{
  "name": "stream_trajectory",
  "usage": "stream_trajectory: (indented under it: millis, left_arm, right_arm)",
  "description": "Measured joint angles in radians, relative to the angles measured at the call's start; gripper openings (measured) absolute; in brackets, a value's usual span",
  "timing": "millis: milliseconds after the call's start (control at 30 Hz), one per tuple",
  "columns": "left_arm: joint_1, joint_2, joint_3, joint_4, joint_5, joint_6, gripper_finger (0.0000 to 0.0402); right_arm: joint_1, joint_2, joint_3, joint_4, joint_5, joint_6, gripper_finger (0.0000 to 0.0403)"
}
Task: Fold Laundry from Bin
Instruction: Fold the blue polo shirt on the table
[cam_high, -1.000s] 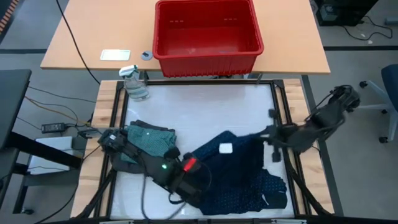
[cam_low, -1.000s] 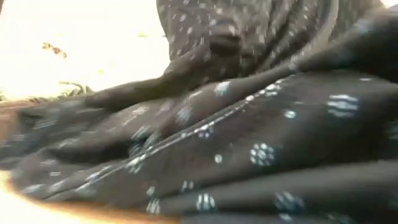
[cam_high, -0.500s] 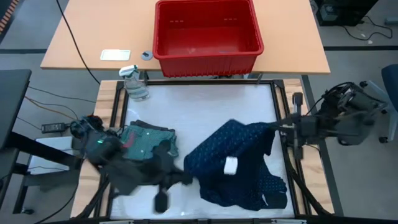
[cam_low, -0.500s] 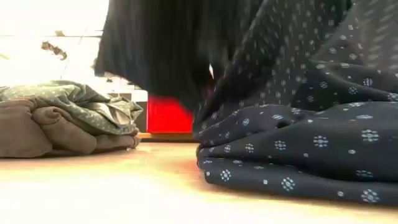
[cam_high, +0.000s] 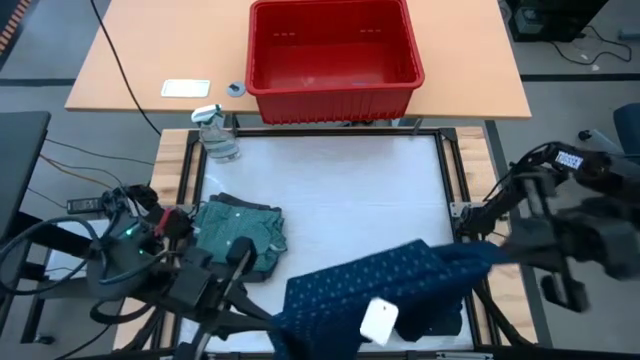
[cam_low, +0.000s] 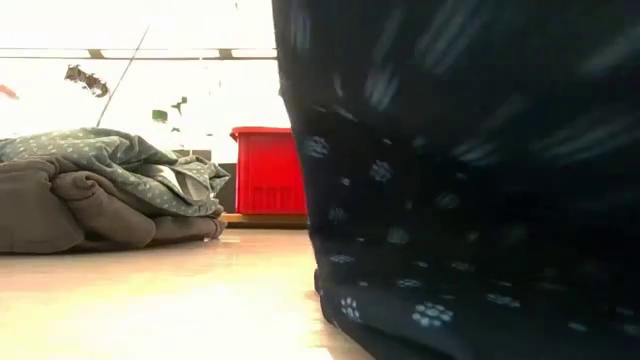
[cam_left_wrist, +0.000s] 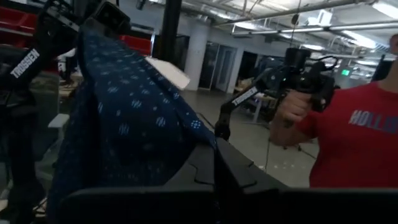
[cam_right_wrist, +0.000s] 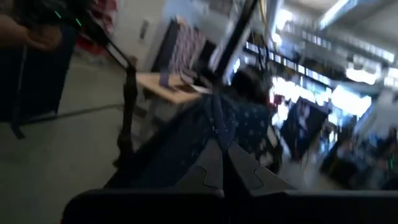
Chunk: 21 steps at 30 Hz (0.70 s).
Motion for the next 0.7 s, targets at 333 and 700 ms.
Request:
stream_trajectory:
  millis: [333, 700]
  left_arm:
    - [-0.002, -0.002, 0.0, -0.079, -0.133, -0.035, 0.0]
    - [0.152, -0.014, 0.0, -0.524, -0.591, -0.215, 0.0]
  right_arm:
    - [0.048, 0.02, 0.021, 0.001, 0.465, -0.106, 0.0003]
    - [-0.22, -0.118, 0.021, -0.543, 0.676, 0.501, 0.0003]
